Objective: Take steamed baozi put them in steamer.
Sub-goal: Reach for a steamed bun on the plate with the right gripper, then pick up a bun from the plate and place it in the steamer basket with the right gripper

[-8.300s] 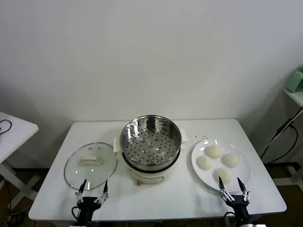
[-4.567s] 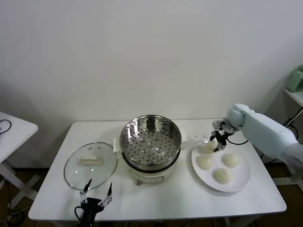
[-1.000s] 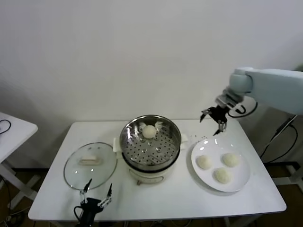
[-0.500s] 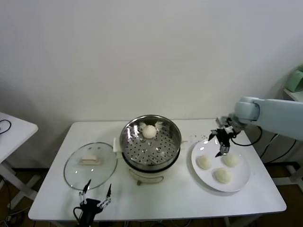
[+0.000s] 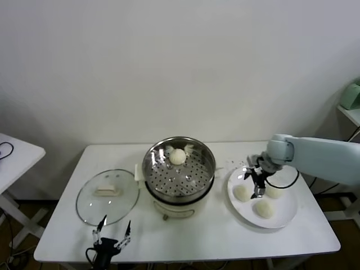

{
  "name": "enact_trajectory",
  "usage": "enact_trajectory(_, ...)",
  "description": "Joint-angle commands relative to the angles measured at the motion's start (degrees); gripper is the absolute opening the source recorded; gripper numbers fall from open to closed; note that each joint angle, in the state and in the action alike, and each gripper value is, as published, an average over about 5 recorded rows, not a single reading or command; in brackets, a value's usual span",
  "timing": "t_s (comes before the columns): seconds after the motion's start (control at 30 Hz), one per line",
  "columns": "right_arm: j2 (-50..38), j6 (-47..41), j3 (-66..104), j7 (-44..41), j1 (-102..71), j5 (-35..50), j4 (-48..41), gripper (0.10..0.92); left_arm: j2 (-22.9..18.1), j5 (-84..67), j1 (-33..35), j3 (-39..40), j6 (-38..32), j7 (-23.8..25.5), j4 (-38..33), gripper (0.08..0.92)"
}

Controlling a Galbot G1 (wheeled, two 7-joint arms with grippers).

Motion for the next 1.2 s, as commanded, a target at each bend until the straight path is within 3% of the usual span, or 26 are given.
enact_trajectory(0.03,0.91,-1.65,3.71,0.88,-4.85,-3.34,-2.01,0.823,0.03,-0.01,0.05,-0.02,-0.06,0.04,0.10,0.823)
enact_trajectory(0.33,1.04,-1.65,4.52,1.03,-5.72,-5.13,-3.02,0.819,0.17,0.01,-0.17,0.15,-0.07,0.08,0.31,0.823)
enact_trajectory(0.97,0.50,-0.77,6.52,-1.43,-5.39,-5.58,-2.70,0.643,0.21,0.39,-0.18,0.29,-0.15,0.03,0.23,0.823)
enact_trajectory(1.2,-2.77,1.81,0.48,-5.42,5.83,-1.88,0.92,0.628,0.07,0.63,0.07,0.34,-0.24,0.01,-0.06,0.823)
